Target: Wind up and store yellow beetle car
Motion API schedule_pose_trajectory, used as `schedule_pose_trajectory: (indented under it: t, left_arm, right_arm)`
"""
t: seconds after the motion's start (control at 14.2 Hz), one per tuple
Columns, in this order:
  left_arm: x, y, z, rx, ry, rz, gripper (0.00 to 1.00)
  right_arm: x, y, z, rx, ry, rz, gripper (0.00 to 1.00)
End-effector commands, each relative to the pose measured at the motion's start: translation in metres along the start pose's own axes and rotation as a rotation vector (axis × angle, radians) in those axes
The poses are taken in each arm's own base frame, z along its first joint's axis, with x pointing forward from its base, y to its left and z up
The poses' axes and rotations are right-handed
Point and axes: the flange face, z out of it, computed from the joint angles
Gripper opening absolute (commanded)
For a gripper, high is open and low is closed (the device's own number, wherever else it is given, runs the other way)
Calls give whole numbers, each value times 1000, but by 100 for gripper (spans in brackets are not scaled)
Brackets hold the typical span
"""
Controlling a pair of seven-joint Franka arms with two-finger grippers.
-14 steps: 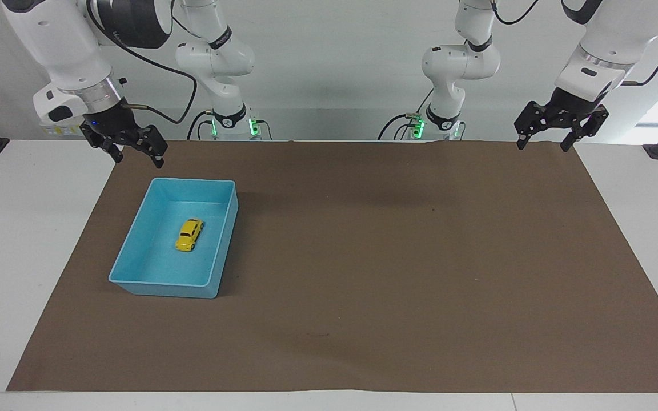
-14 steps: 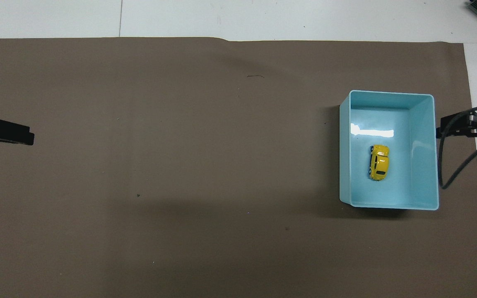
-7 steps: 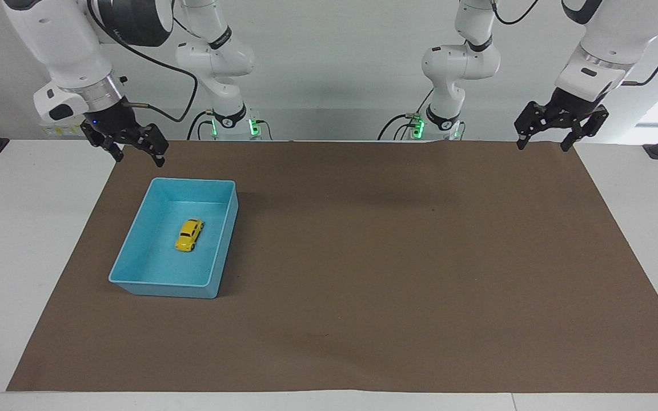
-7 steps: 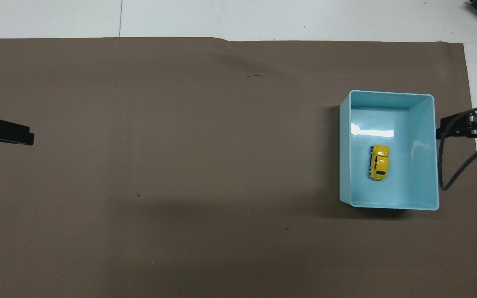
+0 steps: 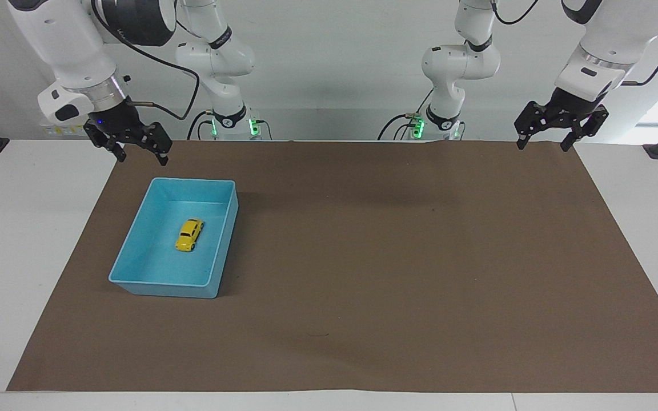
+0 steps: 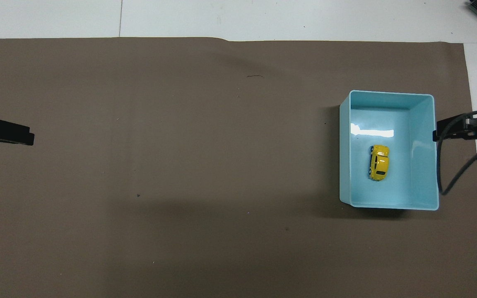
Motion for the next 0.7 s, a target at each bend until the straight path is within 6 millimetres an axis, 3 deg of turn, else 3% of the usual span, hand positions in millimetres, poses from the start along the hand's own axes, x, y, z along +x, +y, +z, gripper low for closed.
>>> schedule_pose_trajectory:
  t: [0.0,0.35,0.63]
  left_arm:
    - [-5,-3,-7,6,-3,4,100]
    - [-5,-2,-7,6,-3,7,100]
    - [-5,-2,-7,6,-3,7,100]
  right_arm:
    - [-5,0,-1,1,5,-26,100]
    - [-6,-4,-1,9,3,-26,100]
    - [-6,6,1,9,-8,-18,100]
